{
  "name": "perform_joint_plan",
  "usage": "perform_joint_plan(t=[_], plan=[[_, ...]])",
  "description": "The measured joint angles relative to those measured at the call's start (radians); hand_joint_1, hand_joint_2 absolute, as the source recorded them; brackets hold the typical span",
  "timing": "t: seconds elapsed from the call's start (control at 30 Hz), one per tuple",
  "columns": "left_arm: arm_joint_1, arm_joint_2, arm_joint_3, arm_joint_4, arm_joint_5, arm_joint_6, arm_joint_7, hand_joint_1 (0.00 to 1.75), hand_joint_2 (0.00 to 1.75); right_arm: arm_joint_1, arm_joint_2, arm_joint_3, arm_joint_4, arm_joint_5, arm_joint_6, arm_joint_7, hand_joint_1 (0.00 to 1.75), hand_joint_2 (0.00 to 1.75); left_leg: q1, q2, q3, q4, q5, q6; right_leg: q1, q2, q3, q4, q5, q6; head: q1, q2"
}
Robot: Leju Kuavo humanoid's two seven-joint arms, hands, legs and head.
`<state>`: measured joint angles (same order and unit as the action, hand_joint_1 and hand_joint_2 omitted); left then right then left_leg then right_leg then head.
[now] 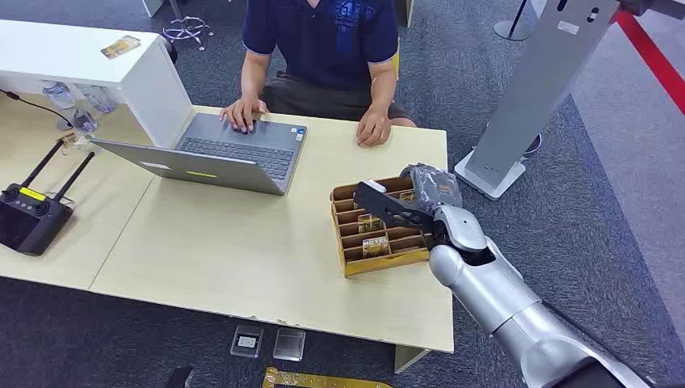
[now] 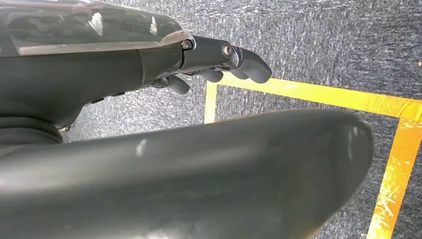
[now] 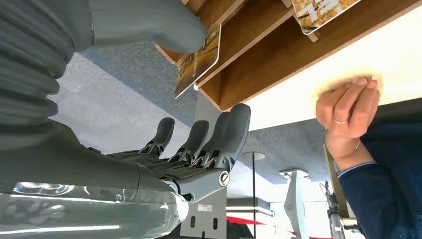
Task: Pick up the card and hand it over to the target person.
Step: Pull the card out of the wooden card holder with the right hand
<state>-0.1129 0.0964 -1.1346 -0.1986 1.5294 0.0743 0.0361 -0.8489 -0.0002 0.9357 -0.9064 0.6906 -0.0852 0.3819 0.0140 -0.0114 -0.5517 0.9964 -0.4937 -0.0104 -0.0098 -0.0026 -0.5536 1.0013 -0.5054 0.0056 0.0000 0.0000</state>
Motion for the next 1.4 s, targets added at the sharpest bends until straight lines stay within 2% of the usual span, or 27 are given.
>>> perform_joint_plan(t=[0.2,0.8,1.4], plan=[[0.001,0.001,-0.001,-0.001,-0.001,-0.003,-0.001,0.0,0.0,0.001,-0.004,0.0,0.013,-0.001,0.0,0.0,0.71,1.75,0.0,-0.001,0.0,0.0,0.0,0.0,0.0,0.0,0.0,0.0,0.0,0.0,0.0,0.0],[0.0,0.007,-0.003,0.001,0.0,-0.011,-0.001,0.0,0.0,0.008,-0.002,-0.007,0.063,-0.007,-0.014,-0.005,0.79,1.75,0.0,-0.001,0.001,-0.001,0.001,0.0,0.0,-0.001,0.001,-0.001,0.0,0.0,0.0,0.0],[0.0,0.01,-0.017,-0.001,-0.012,-0.023,-0.003,0.0,0.0,0.037,-0.027,-0.018,0.041,-0.006,-0.015,0.014,0.86,1.75,0.0,-0.001,0.001,-0.001,0.001,0.0,0.0,-0.001,0.001,-0.001,0.0,0.0,0.0,0.0]])
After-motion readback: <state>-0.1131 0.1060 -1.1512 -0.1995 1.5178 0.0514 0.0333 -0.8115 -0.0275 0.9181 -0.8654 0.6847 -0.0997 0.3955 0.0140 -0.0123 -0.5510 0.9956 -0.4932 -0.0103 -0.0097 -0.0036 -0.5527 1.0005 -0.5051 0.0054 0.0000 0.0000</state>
